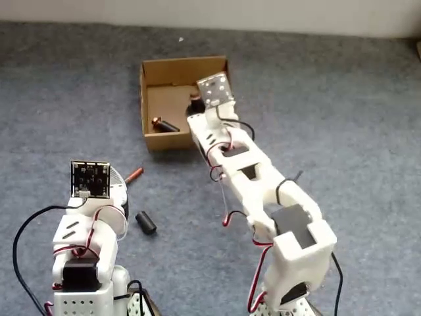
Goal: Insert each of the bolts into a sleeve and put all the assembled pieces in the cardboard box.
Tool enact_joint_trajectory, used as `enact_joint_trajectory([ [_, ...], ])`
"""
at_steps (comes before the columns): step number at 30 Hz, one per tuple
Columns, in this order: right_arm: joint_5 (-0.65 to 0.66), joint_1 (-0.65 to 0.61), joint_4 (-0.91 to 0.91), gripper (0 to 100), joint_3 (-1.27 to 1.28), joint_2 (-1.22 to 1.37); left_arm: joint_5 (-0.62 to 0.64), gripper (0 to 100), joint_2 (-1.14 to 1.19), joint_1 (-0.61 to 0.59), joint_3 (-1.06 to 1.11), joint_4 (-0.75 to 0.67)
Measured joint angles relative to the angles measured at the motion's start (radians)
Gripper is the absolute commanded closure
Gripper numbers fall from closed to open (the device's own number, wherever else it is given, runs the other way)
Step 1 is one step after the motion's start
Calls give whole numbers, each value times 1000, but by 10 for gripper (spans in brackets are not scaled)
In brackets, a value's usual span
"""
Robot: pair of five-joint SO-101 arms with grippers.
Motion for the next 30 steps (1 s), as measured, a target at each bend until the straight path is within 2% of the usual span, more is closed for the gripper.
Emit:
enact_joint_trajectory([
  [3,-2,-17,43,857,-5,6,0,990,0,0,0,0],
  [7,-2,-23,203,857,-55,-26,0,992,0,0,0,0],
  [14,-2,-25,727,857,-61,-399,9,989,0,-152,-3,0],
  [18,-3,-61,939,857,-21,-624,28,989,0,-207,-5,0],
  [23,-6,-189,1007,857,178,-775,28,989,0,-230,-5,0],
  [30,-176,-446,987,857,368,-796,28,989,0,-275,-12,0],
])
